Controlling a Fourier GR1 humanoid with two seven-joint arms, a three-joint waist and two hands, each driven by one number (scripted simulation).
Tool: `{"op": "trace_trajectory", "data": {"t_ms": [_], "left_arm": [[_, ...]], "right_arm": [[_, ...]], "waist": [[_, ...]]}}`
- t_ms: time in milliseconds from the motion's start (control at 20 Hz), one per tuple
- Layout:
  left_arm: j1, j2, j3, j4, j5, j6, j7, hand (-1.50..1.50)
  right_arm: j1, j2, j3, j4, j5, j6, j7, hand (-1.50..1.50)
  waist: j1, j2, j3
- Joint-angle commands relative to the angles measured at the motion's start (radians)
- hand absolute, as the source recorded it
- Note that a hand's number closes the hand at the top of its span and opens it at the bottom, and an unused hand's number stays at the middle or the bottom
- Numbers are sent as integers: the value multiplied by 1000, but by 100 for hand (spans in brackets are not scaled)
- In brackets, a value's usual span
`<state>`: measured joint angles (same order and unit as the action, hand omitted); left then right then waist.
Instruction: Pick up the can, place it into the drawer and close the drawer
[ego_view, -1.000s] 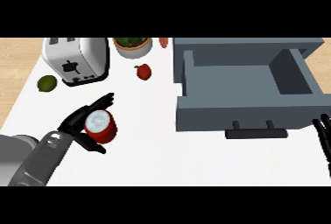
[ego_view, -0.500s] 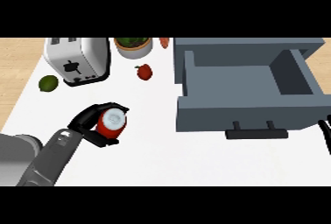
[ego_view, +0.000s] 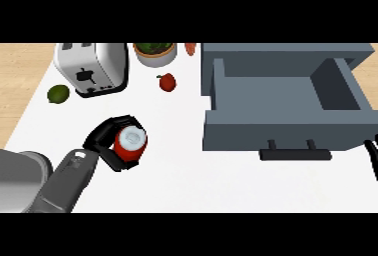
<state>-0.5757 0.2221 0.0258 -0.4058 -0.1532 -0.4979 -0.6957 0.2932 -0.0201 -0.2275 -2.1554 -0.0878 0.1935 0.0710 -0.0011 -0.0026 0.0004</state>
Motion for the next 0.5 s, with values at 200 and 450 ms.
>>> {"op": "trace_trajectory", "data": {"t_ms": [200,450], "left_arm": [[44,8,298,-13,232,377,55,150],[108,-85,247,-271,252,444,151,150]], "right_arm": [[34,15,-5,-39,2,-10,8,-150],[68,0,-40,-82,-48,20,30,-150]], "waist": [[19,-6,1],[12,-6,1]]}}
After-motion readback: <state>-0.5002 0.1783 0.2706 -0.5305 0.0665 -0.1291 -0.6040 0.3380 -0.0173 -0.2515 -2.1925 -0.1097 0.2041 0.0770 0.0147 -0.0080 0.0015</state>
